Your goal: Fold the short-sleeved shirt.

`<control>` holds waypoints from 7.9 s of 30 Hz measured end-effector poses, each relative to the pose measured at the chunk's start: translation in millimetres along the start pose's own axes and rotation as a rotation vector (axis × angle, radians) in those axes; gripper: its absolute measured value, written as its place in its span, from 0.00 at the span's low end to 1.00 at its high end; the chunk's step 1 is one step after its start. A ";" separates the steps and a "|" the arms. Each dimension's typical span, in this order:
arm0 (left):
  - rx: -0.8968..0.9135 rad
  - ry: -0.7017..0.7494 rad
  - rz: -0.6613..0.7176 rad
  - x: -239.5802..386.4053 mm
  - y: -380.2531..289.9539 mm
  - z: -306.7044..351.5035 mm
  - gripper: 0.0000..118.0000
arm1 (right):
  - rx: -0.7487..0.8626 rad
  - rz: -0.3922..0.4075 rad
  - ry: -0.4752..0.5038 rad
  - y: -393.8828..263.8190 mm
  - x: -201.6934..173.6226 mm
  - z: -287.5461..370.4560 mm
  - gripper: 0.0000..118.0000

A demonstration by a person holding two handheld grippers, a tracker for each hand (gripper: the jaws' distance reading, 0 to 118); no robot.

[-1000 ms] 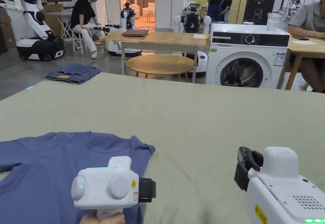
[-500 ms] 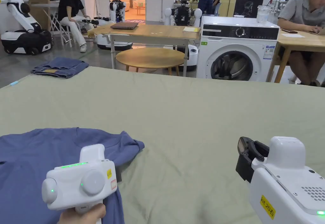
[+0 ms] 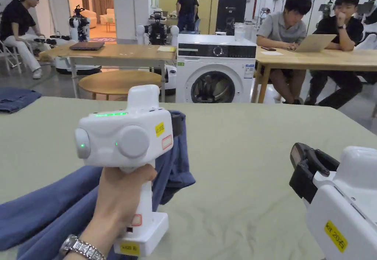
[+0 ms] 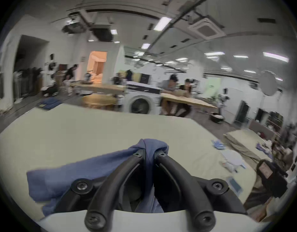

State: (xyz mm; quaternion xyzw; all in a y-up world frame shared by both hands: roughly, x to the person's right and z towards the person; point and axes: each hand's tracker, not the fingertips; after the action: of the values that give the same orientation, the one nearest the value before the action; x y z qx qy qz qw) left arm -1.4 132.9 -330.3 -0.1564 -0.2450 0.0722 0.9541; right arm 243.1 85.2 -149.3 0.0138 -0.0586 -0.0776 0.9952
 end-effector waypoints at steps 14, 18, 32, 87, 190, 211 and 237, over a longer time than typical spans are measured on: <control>-0.482 -0.385 0.008 165.8 -188.3 -82.7 0.03 | -0.022 0.033 -0.174 0.1 68.7 39.6 0.00; -0.517 -0.403 -0.020 168.1 -221.2 -72.5 0.03 | -0.044 0.006 -0.174 -7.7 68.7 32.4 0.00; 0.013 -0.182 0.097 21.3 -77.4 57.6 0.90 | 0.018 0.029 -0.084 4.9 38.6 28.5 0.00; -0.448 0.391 0.303 -191.0 -195.2 90.8 0.00 | -0.801 0.391 0.274 -133.2 -158.2 -295.7 0.95; 0.098 0.461 0.004 -176.6 105.8 42.2 0.00 | -0.121 0.161 -0.044 138.0 29.6 -145.3 0.01; -0.506 0.484 0.061 -186.6 -187.9 194.2 0.00 | -0.650 0.136 -0.110 -74.2 82.9 66.4 0.01; 0.015 0.423 -0.039 -125.8 -105.4 224.8 0.77 | -0.208 0.095 -0.162 -26.7 51.2 90.4 0.98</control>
State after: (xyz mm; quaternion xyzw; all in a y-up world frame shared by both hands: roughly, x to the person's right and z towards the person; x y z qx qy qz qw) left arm -214.6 65.9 -164.3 -0.1561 -0.0416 0.0211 0.9866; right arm 278.5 49.2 -54.7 -0.0984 -0.1308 -0.0368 0.9858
